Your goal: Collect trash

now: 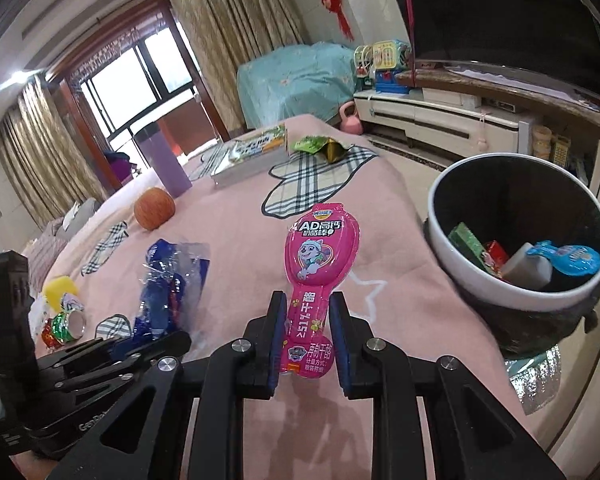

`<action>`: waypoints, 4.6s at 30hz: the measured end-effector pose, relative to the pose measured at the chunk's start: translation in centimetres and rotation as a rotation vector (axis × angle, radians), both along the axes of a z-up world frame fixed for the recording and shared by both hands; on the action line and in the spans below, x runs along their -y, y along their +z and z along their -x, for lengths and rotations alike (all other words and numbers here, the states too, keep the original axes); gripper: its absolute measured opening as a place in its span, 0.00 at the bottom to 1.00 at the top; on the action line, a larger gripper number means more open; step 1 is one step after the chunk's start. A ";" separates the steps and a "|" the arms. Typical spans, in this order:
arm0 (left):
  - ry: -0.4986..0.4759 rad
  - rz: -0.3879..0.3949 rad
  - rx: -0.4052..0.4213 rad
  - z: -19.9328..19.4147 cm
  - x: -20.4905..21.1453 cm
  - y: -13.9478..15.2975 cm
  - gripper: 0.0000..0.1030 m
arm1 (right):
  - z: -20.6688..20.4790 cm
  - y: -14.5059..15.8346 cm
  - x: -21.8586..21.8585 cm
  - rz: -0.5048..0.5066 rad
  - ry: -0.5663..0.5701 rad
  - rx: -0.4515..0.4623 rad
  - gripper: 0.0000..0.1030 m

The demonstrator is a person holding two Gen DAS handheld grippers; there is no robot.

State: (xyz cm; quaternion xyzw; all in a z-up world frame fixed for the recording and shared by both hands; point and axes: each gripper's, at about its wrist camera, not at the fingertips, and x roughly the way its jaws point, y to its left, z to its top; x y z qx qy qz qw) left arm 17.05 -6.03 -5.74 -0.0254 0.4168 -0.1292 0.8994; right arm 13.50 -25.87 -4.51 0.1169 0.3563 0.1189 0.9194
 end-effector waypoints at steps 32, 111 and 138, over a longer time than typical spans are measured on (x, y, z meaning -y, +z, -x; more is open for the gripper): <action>-0.200 -0.031 0.011 -1.1 9.9 1.6 0.24 | 2.8 1.7 10.7 -0.047 -0.214 0.057 0.21; -0.352 -0.135 -0.051 -10.0 23.3 1.4 0.26 | -4.9 -0.2 18.8 -0.005 -0.291 -0.076 0.21; -0.314 -0.151 -0.037 -9.3 22.1 2.3 0.73 | -4.0 0.8 20.0 -0.054 -0.316 -0.059 0.51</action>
